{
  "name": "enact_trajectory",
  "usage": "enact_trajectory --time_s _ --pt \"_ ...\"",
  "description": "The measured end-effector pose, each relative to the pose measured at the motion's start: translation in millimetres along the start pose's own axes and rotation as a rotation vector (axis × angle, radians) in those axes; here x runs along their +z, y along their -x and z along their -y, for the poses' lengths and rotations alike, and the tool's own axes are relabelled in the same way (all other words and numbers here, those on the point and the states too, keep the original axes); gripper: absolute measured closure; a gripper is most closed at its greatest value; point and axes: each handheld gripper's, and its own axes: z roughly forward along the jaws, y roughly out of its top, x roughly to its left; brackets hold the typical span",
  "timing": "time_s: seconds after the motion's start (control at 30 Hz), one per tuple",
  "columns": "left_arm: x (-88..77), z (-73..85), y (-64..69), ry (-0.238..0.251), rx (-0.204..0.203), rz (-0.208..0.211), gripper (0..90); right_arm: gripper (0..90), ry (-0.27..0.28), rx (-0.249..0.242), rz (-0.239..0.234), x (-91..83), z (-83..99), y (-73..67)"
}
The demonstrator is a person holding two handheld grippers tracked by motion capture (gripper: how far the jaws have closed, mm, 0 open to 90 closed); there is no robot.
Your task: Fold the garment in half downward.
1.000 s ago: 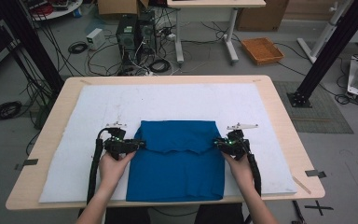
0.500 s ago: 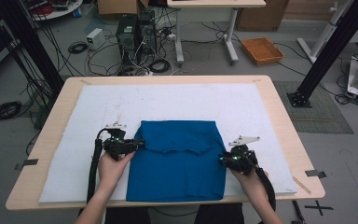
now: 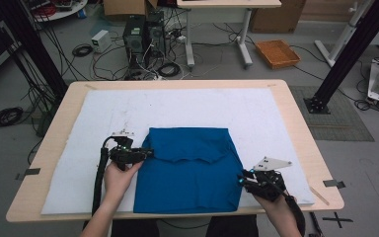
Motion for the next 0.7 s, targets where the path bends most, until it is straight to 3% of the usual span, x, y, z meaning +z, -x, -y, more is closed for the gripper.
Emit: enact_trajectory --time_s 0.07,0.13,0.2,0.3,0.33,0.37,0.4,0.47,0.7 --pt "0.2 0.0 -0.1 -0.006 0.005 -0.001 70.1 67.9 -0.006 -0.018 -0.058 1.3 0.5 -9.3" --pt "-0.1 0.2 0.6 -0.007 0.005 0.004 70.0 66.5 -0.016 -0.022 -0.072 3.1 1.6 -13.1" --pt "-0.5 0.2 1.0 -0.007 0.007 0.006 69.8 64.1 -0.037 -0.024 -0.115 6.3 6.6 -20.9" --pt "0.2 0.3 0.4 -0.009 0.003 0.005 69.5 64.9 -0.063 -0.037 -0.127 8.4 9.2 -23.4" --pt "0.4 0.3 0.5 -0.013 0.003 0.006 69.1 72.4 -0.087 -0.040 -0.126 10.6 12.1 -22.3" --pt "0.4 0.3 0.5 -0.013 0.003 0.006 69.1 72.4 -0.087 -0.040 -0.126 10.6 12.1 -22.3" --pt "0.5 0.4 0.6 -0.012 0.003 0.006 69.1 81.5 -0.102 -0.047 -0.129 11.2 15.4 -19.7" --pt "0.4 0.3 0.1 -0.012 0.000 0.007 69.0 90.0 -0.096 -0.053 -0.133 8.3 17.3 -18.3" --pt "1.0 0.5 -0.2 -0.020 0.002 0.005 69.0 90.0 -0.081 -0.041 -0.114 -8.3 23.7 -12.9"
